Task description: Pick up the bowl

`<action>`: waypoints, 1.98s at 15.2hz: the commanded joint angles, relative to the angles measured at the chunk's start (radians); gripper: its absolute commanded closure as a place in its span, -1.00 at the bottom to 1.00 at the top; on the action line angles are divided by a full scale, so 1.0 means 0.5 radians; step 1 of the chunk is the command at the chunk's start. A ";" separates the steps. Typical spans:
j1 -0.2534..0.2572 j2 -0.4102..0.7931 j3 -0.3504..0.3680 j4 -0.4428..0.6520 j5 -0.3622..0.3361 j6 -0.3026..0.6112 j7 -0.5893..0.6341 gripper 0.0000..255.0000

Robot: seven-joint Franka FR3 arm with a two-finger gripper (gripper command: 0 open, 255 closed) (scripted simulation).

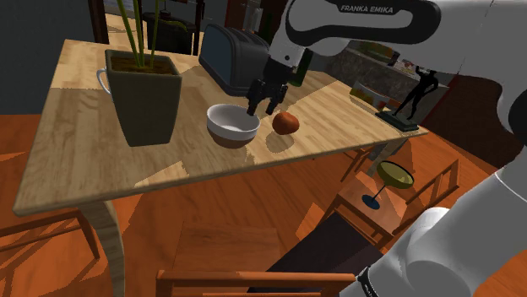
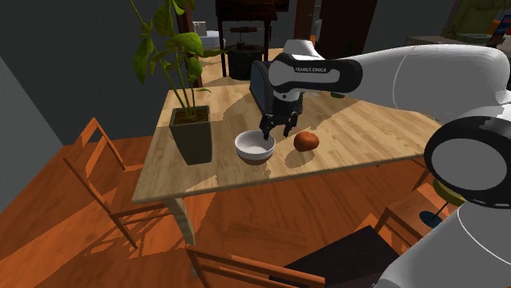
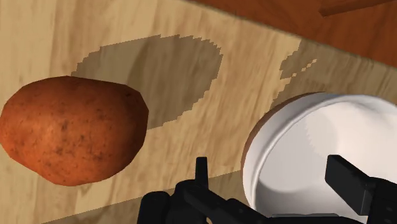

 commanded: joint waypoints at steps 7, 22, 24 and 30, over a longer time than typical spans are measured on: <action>0.010 0.199 0.010 0.082 0.014 0.136 -0.020 -1.00; 0.011 0.203 0.010 0.046 0.016 0.176 -0.026 1.00; 0.010 0.198 0.010 0.092 0.013 0.125 -0.018 1.00; 0.008 0.190 0.007 0.243 0.006 -0.032 0.006 1.00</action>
